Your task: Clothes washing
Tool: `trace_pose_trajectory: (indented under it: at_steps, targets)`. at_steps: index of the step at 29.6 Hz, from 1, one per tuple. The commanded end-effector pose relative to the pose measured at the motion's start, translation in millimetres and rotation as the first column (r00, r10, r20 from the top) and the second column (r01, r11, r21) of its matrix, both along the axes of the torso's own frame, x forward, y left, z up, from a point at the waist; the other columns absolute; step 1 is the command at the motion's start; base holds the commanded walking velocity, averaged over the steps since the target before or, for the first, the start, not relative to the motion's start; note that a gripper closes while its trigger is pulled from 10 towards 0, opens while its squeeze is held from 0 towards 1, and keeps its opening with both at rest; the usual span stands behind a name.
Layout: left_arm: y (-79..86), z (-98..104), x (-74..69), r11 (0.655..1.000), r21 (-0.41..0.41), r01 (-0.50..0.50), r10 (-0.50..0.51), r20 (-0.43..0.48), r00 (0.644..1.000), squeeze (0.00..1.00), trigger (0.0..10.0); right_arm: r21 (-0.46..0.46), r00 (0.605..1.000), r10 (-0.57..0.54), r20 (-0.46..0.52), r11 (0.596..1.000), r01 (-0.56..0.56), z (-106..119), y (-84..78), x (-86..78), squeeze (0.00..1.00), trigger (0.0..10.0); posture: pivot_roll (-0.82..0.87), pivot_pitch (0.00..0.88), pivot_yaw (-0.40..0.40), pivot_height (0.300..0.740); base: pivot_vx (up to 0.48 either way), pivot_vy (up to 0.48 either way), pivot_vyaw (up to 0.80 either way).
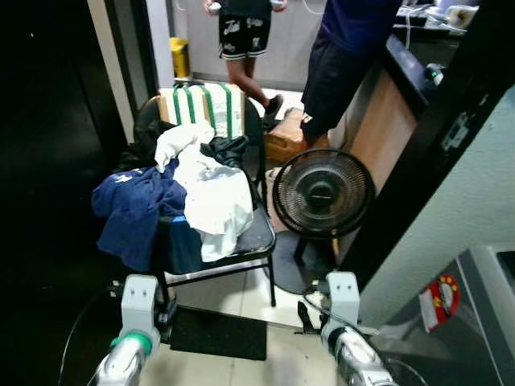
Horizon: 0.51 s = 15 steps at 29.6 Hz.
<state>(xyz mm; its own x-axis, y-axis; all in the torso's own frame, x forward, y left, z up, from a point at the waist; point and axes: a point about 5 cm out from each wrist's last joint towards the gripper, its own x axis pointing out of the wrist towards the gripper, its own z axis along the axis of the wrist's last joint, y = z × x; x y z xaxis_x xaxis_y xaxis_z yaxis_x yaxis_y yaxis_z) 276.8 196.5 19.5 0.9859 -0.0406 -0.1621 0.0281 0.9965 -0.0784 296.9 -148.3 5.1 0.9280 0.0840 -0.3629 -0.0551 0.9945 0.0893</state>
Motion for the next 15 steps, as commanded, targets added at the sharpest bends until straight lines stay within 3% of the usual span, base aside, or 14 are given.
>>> trace_pose_trajectory:
  at_steps: [1,4,5,6,7,10,13,15]
  targets:
    - [-5.4,-3,-5.0,0.998,-0.055,-0.026,0.026,-0.008,1.000,0.00,10.0,0.020,0.998,-0.016,0.057,1.000,0.015,9,-7.4,5.7,0.00,10.0,0.03,0.000,-0.055,0.740,0.000,0.000,0.00]
    - [-16.9,12,-0.2,0.999,-0.038,0.016,-0.013,0.069,0.998,0.00,10.0,0.060,0.977,-0.053,0.206,0.997,0.041,42,-14.0,26.3,0.00,10.0,0.04,0.000,-0.068,0.740,0.000,0.000,0.00]
    - [-17.9,40,13.8,0.999,-0.053,-0.014,0.024,0.185,0.982,0.00,10.0,0.166,0.930,-0.080,0.358,0.986,0.021,85,-11.2,50.1,0.00,10.0,0.05,0.003,-0.074,0.740,0.000,0.000,0.00]
    - [-17.9,40,13.8,0.999,-0.053,-0.014,0.024,0.185,0.982,0.00,10.0,0.166,0.930,-0.080,0.358,0.986,0.021,85,-11.2,50.1,0.00,10.0,0.05,0.003,-0.074,0.740,0.000,0.000,0.00]
    - [-17.2,51,18.8,0.997,-0.072,-0.035,0.050,0.221,0.974,0.00,10.0,0.201,0.911,-0.081,0.405,0.979,-0.002,100,-8.9,56.9,0.00,10.0,0.05,0.003,-0.074,0.740,0.000,0.000,0.00]
    - [-23.6,112,42.5,0.996,-0.093,-0.010,0.046,0.397,0.917,0.00,10.0,0.277,0.800,-0.036,0.599,0.947,-0.165,173,7.0,80.3,0.00,10.0,0.07,0.000,-0.070,0.740,0.000,0.000,0.00]
    - [-33.6,145,51.2,0.998,-0.029,0.063,-0.041,0.474,0.880,0.00,10.0,0.300,0.717,0.006,0.697,0.905,-0.300,220,19.1,86.7,0.00,10.0,0.06,0.000,-0.063,0.740,0.000,0.000,0.00]
    - [-34.9,148,51.7,0.997,-0.015,0.074,-0.058,0.476,0.878,0.00,10.0,0.306,0.704,0.011,0.711,0.896,-0.323,227,21.1,86.8,0.00,10.0,0.06,0.000,-0.063,0.740,0.000,0.000,0.00]
